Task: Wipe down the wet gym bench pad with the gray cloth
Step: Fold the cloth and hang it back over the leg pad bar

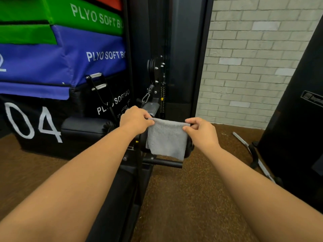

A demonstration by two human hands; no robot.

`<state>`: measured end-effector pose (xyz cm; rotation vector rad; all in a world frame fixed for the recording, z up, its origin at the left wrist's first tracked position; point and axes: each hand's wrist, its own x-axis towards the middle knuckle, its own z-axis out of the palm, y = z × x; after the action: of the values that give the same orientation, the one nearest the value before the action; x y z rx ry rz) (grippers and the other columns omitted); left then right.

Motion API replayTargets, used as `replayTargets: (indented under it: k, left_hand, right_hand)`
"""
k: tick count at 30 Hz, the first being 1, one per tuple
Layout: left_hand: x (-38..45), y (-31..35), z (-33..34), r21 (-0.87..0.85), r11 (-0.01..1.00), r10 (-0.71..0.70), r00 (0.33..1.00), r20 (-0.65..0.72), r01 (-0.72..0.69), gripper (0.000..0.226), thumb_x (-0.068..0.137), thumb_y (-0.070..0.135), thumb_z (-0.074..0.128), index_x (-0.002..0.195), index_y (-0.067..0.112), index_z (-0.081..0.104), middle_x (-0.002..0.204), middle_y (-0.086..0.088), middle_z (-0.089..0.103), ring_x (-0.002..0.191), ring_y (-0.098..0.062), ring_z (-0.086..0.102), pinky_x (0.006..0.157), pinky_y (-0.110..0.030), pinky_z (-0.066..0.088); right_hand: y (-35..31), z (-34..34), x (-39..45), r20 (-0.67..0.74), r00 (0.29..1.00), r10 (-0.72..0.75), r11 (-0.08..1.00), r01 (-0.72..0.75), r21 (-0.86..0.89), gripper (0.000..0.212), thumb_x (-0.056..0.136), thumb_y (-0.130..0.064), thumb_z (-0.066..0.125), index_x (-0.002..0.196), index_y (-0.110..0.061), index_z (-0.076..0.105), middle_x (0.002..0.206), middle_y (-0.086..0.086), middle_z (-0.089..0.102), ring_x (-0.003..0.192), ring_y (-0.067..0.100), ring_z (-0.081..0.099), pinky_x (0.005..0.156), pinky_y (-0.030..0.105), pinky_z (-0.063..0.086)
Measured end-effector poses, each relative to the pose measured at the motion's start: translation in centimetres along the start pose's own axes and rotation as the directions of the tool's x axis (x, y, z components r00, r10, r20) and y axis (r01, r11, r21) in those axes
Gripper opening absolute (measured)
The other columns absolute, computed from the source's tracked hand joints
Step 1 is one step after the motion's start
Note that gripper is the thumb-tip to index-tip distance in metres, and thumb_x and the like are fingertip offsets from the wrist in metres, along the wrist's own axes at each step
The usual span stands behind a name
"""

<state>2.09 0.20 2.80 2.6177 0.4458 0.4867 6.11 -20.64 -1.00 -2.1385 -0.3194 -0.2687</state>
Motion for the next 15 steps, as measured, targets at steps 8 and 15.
replayTargets:
  k: [8,15]
  left_hand:
    - [2.0,0.0,4.2,0.034,0.995,0.099,0.971,-0.219,-0.094,0.039,0.090,0.029,0.059,0.127,0.020,0.057,0.131,-0.003,0.051,0.121,-0.024,0.048,0.104,-0.038,0.041]
    - [0.4,-0.6,8.6,0.004,0.914,0.406,0.914,0.008,-0.406,0.039,0.099,0.022,0.033,0.134,0.017,0.049,0.132,-0.002,0.056,0.129,-0.021,0.043,0.114,-0.040,0.021]
  right_hand:
    - [0.3,2.0,2.5,-0.109,0.989,-0.103,0.967,0.074,-0.244,0.036,0.089,-0.031,0.061,0.124,-0.026,0.055,0.102,-0.006,0.065,0.102,0.017,0.058,0.090,0.038,0.049]
    - [0.1,5.2,0.7,0.220,0.881,-0.420,0.759,0.473,-0.446,0.042,0.101,-0.029,0.034,0.138,-0.012,0.045,0.138,0.007,0.052,0.132,0.026,0.041,0.113,0.041,0.024]
